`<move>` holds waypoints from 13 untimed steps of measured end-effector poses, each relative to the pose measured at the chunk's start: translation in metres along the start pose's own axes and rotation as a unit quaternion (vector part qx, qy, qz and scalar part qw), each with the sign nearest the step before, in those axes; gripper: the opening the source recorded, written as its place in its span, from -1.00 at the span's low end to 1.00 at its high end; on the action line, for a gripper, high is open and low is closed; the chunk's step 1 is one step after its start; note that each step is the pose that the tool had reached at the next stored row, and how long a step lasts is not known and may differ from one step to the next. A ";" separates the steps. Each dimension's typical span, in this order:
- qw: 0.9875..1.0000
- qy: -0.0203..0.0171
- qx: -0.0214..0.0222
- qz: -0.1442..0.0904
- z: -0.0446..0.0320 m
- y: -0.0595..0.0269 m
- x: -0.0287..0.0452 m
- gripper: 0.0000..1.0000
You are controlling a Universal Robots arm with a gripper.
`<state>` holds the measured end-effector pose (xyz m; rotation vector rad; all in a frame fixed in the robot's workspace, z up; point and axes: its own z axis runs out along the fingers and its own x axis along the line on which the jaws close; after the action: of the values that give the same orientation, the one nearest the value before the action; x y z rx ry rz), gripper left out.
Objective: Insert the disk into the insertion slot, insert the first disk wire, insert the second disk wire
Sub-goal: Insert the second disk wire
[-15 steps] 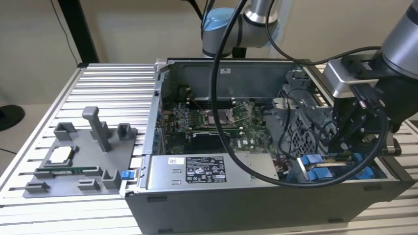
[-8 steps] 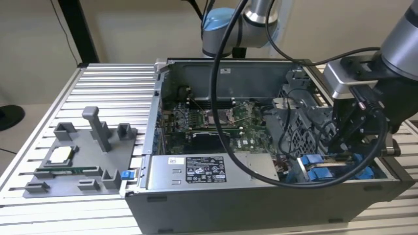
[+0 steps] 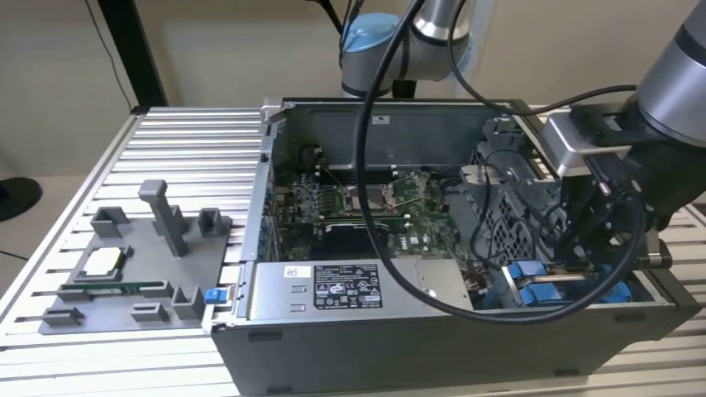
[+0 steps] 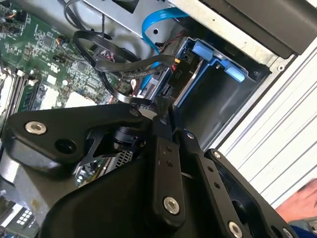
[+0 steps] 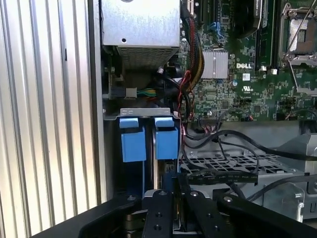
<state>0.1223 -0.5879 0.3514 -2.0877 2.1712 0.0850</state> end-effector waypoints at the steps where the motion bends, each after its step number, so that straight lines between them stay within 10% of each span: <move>1: 1.000 0.000 0.001 0.000 0.0009 -0.0002 0.0001 -1.00; 13: 1.000 -0.001 0.010 -0.008 0.0061 -0.0049 -0.0003 -1.00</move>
<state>0.1275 -0.5870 0.3456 -2.0933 2.1441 0.0625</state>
